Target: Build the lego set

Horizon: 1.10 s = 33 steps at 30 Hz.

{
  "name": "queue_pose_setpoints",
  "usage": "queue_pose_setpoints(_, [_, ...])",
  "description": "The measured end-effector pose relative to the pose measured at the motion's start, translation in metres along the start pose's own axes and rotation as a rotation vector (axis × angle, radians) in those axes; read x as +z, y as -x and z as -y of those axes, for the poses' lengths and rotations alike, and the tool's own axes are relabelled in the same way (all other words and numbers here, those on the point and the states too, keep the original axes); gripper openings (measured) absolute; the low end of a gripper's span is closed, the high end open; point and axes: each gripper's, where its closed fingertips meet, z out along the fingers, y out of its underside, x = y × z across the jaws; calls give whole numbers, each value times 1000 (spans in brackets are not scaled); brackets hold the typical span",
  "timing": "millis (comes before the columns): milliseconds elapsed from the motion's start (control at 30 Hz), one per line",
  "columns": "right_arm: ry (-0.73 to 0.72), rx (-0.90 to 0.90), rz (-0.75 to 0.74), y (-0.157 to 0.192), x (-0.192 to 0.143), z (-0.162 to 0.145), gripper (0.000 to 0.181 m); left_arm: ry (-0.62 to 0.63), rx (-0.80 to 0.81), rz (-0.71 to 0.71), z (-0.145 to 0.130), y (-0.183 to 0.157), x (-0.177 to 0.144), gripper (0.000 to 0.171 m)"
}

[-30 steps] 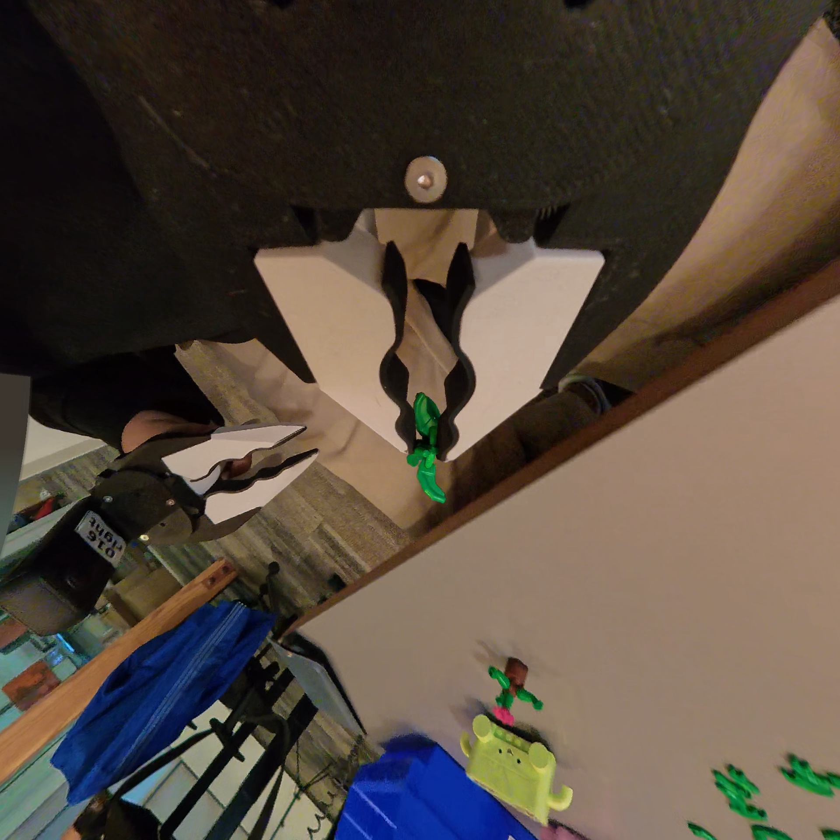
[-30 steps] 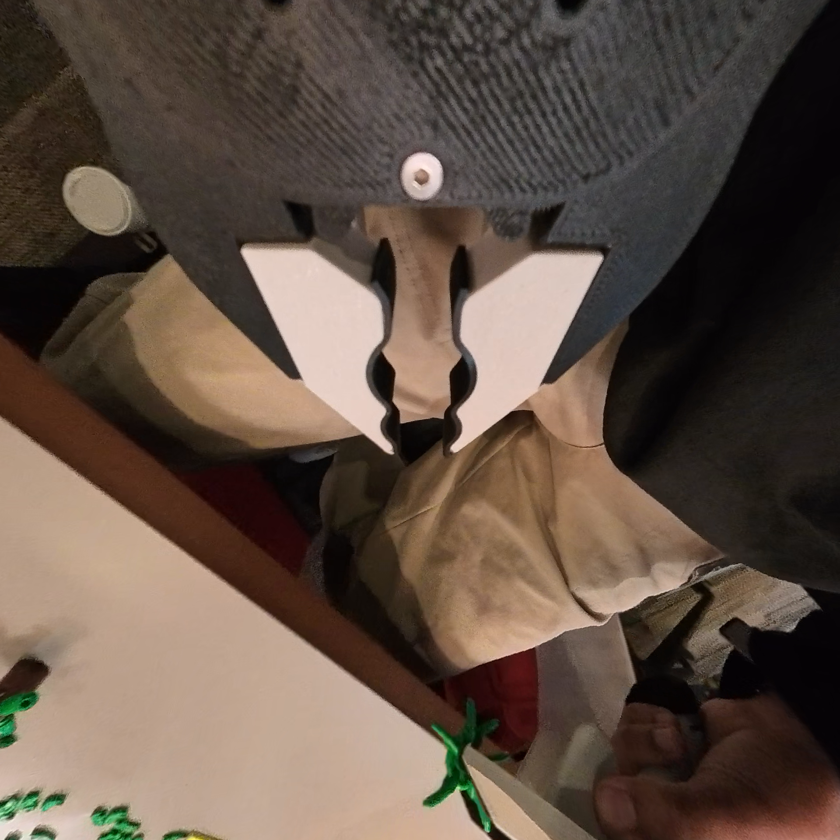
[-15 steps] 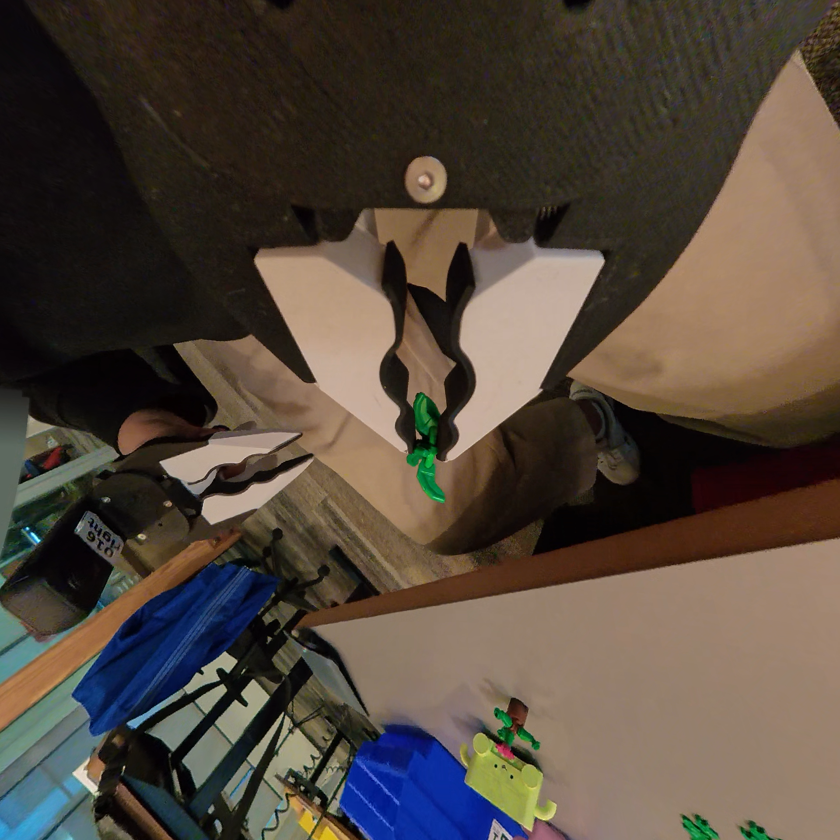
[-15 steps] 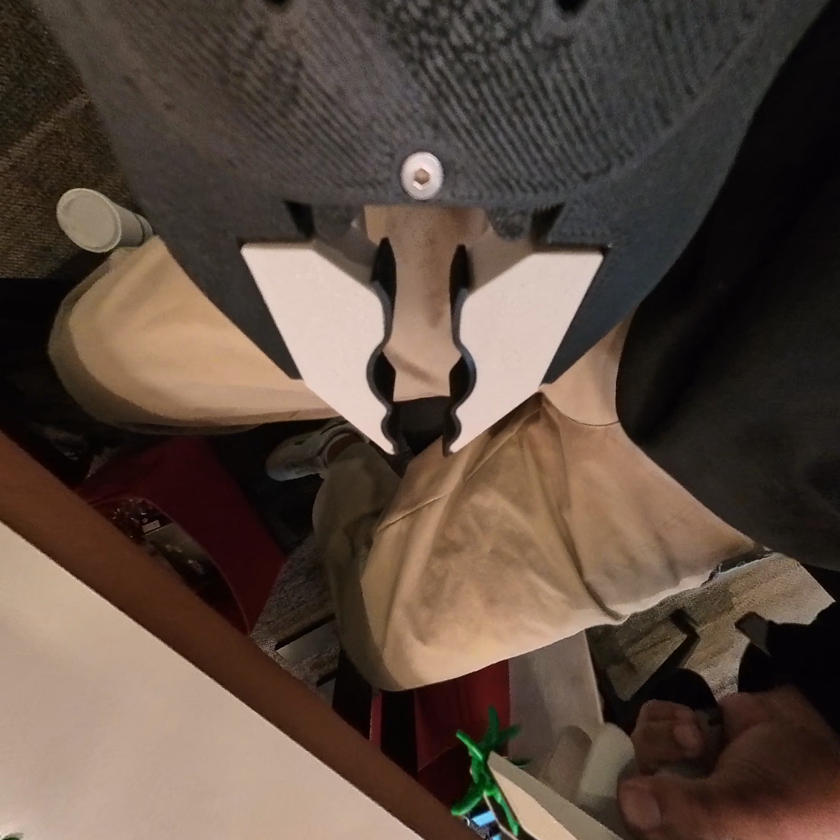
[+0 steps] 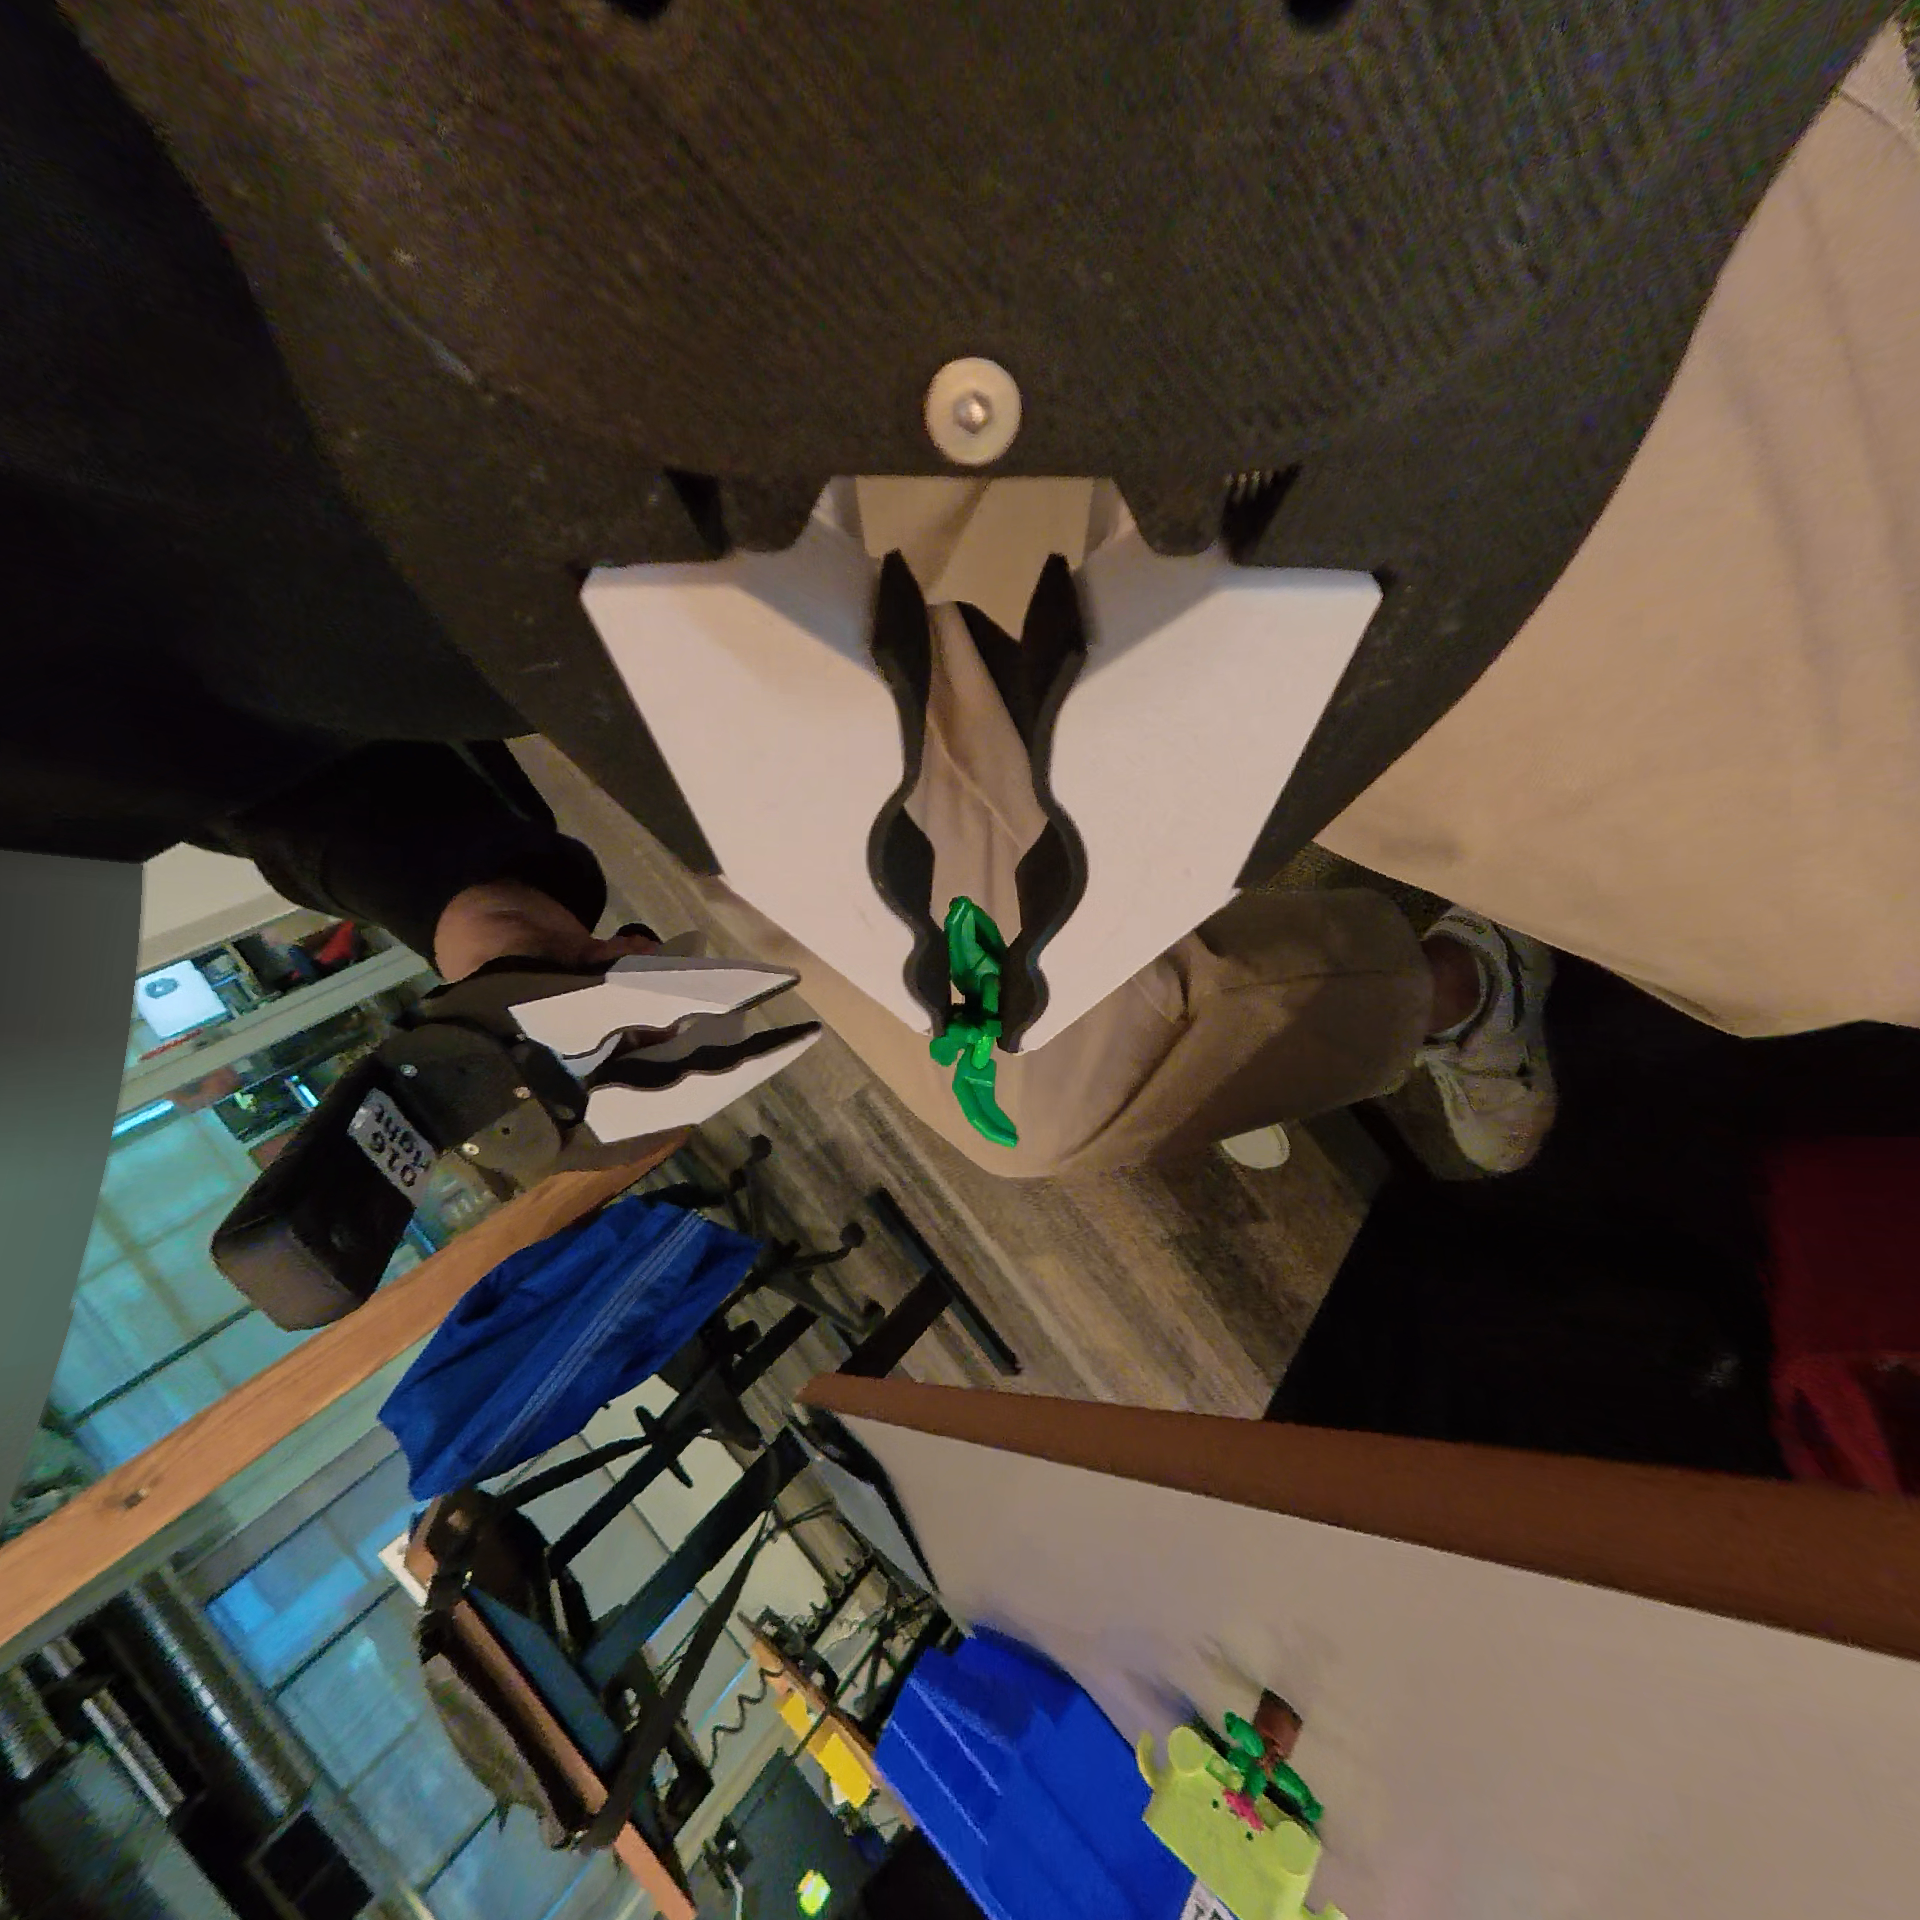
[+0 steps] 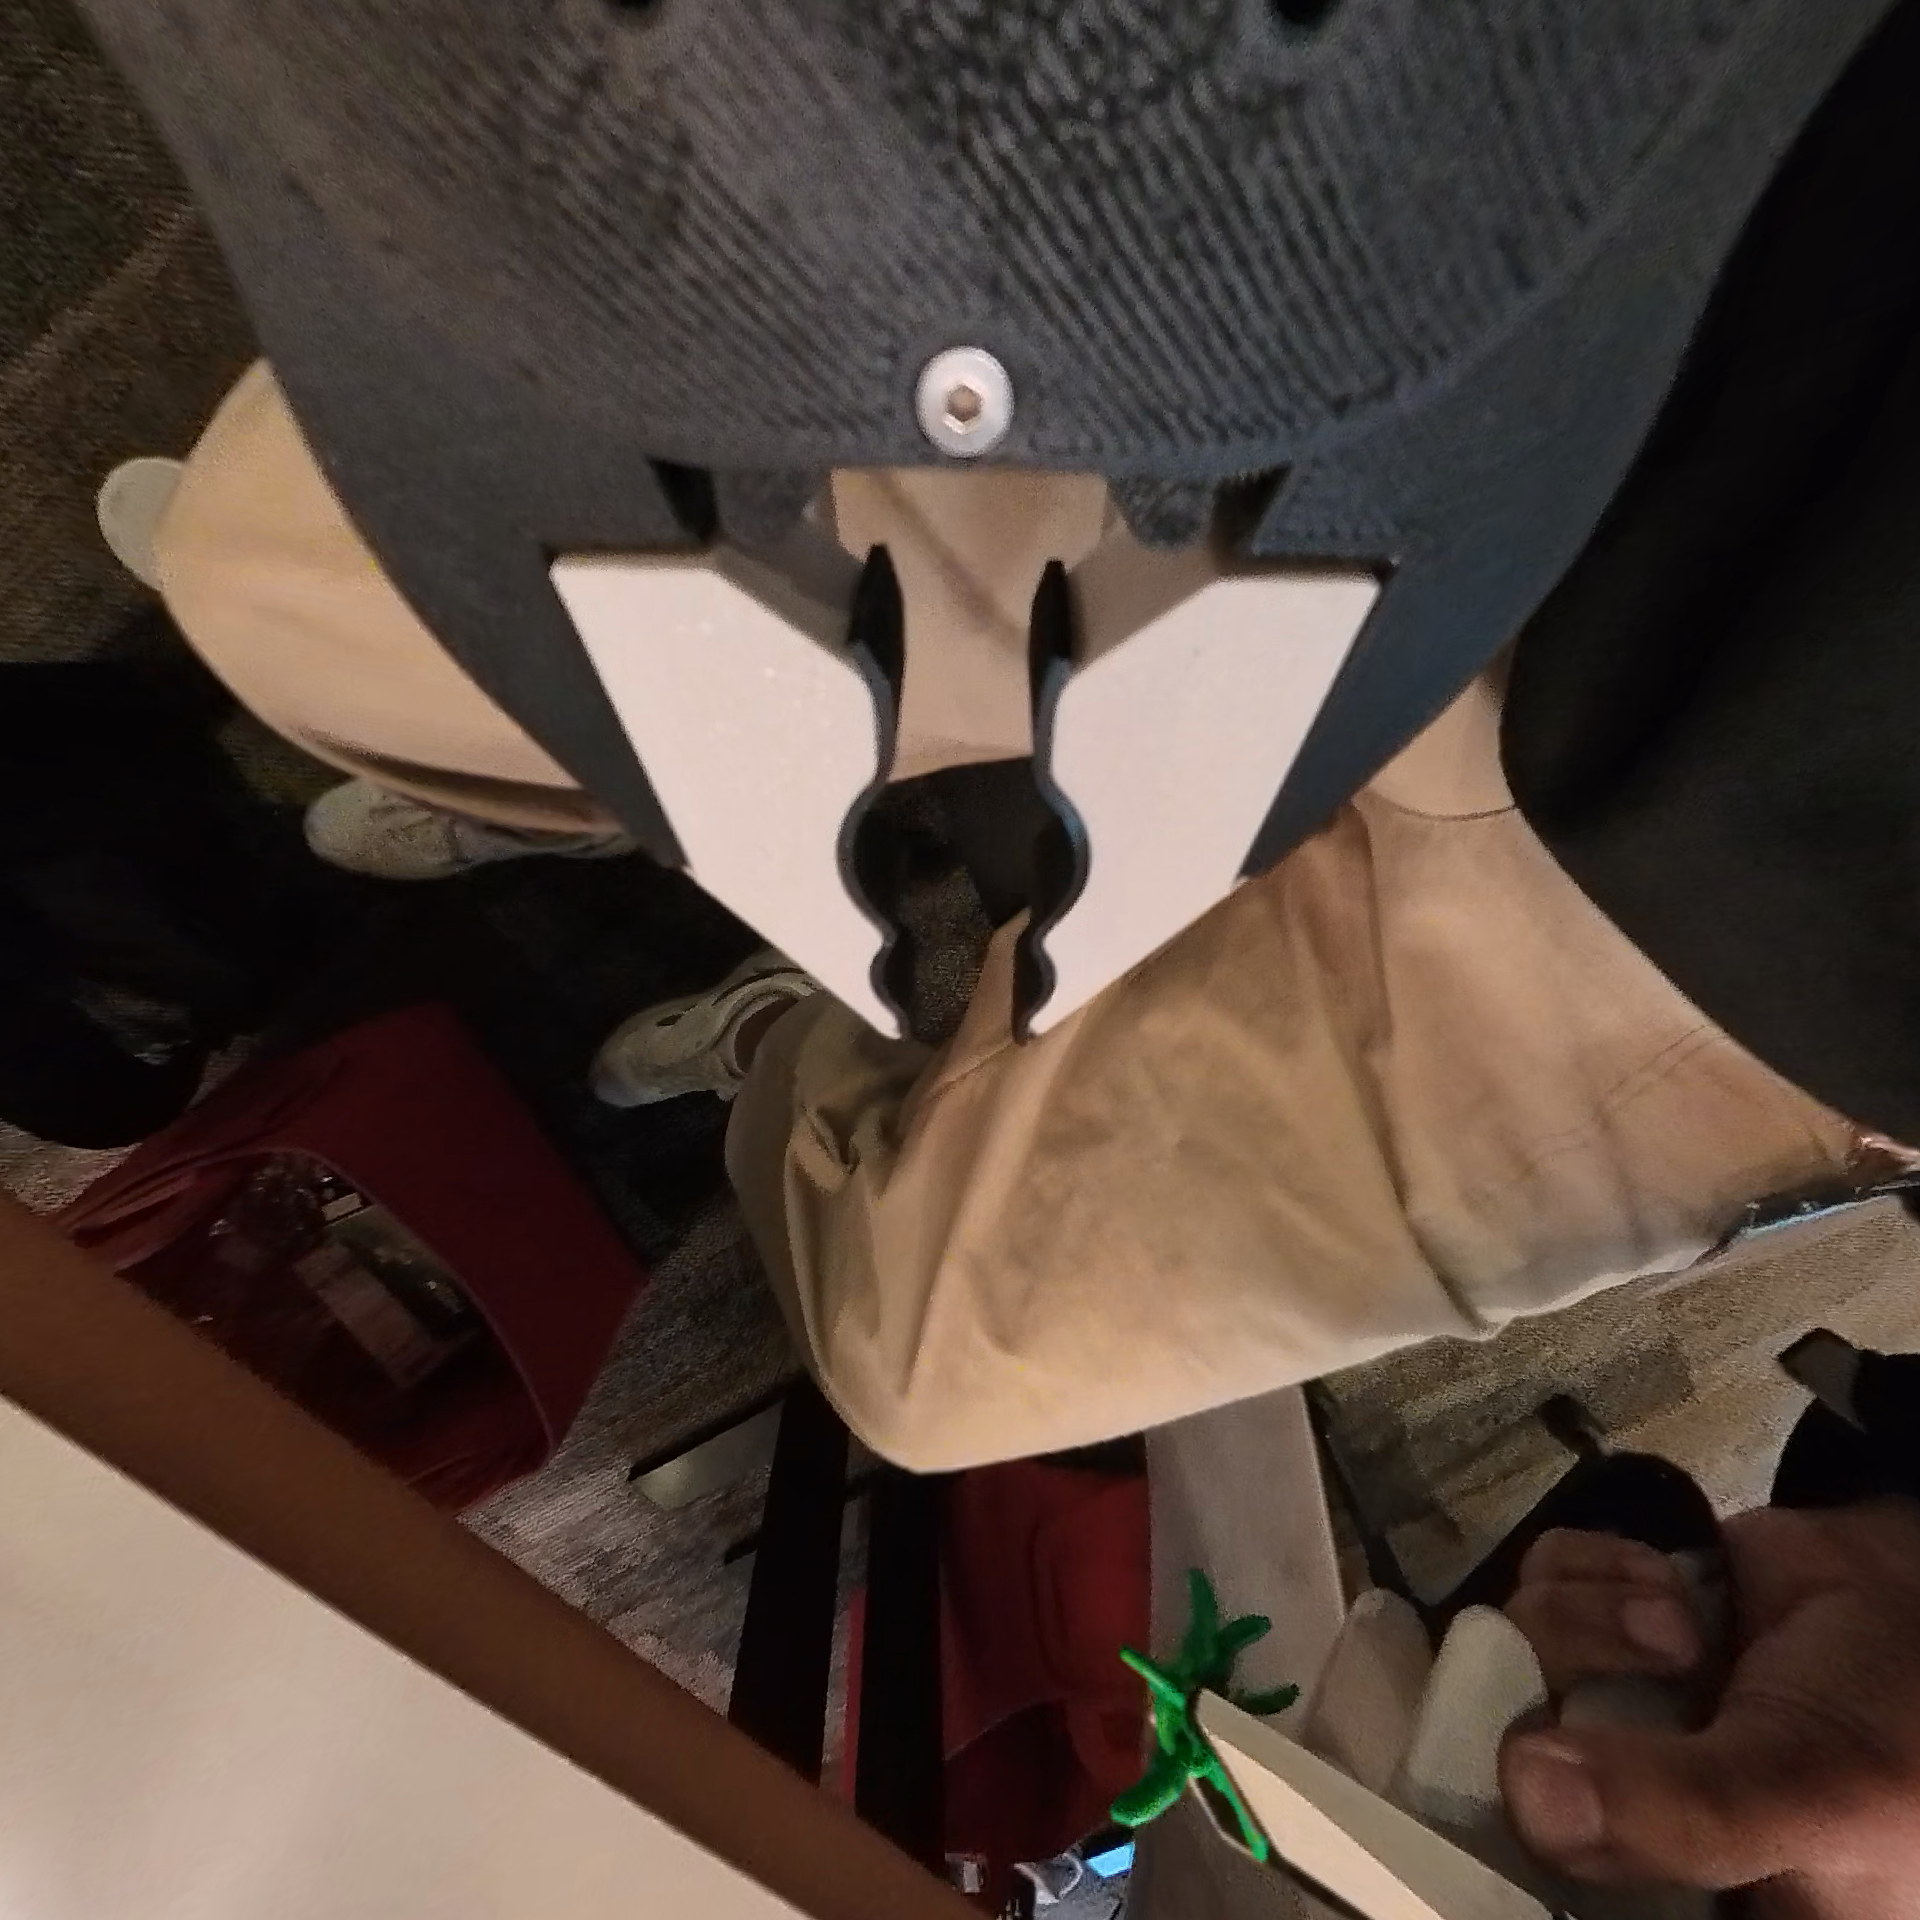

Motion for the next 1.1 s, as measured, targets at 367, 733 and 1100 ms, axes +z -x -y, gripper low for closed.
queue_pose_setpoints(367, [-199,-21,-363,-102,54,-1,48,-67,-10,-57,-4,-26,4,6])
queue_pose_setpoints(733, [250,283,-421,-299,344,-294,24,-121,-226,16,29,70,-1,6])
queue_pose_setpoints(1100, [382,355,-374,-347,460,-416,31,-187,-368,157,-7,154,-11,6])
